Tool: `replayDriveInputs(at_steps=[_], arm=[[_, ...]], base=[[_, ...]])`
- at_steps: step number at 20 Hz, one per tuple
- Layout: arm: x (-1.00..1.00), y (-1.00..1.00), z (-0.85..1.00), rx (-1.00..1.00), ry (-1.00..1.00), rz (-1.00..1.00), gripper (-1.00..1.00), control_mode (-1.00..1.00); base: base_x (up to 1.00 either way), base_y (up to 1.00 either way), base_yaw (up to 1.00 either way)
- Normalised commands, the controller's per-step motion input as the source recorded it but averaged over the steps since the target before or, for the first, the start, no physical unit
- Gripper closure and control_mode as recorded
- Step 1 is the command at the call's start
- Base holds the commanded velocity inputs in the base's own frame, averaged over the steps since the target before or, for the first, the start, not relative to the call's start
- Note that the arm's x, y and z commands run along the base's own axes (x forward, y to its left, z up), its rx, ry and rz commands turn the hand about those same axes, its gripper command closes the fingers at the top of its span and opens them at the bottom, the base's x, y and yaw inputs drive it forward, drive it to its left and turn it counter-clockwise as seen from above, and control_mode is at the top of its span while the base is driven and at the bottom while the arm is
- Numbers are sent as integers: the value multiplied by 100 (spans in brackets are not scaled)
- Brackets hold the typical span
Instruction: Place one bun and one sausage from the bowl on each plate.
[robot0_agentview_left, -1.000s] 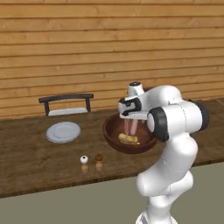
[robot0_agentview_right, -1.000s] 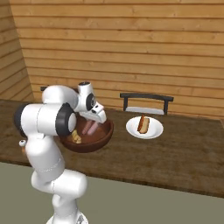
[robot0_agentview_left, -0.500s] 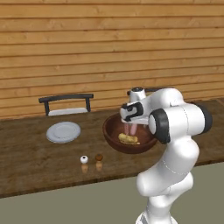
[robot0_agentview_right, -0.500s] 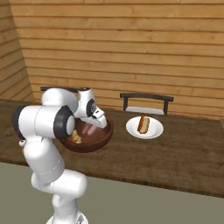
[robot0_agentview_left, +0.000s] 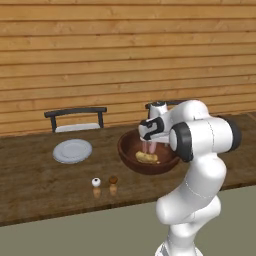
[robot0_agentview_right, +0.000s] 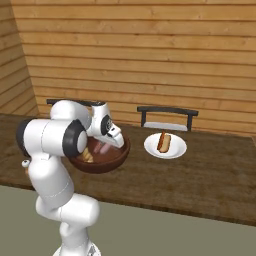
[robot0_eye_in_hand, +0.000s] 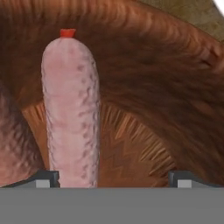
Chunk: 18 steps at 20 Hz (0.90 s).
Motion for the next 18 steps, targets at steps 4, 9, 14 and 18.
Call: replayDriveInputs(at_steps=[4,9,14,18], arm=[[6,12,0,0,-9,0,-100,-100],[0,23,-6,0,-8,0,-100,-100],[1,-17,-52,3,-3,0,-100,-100],[0,-22,-46,3,-2,0,-100,-100]], base=[[0,0,0],[0,0,0],[0,0,0],[0,0,0]])
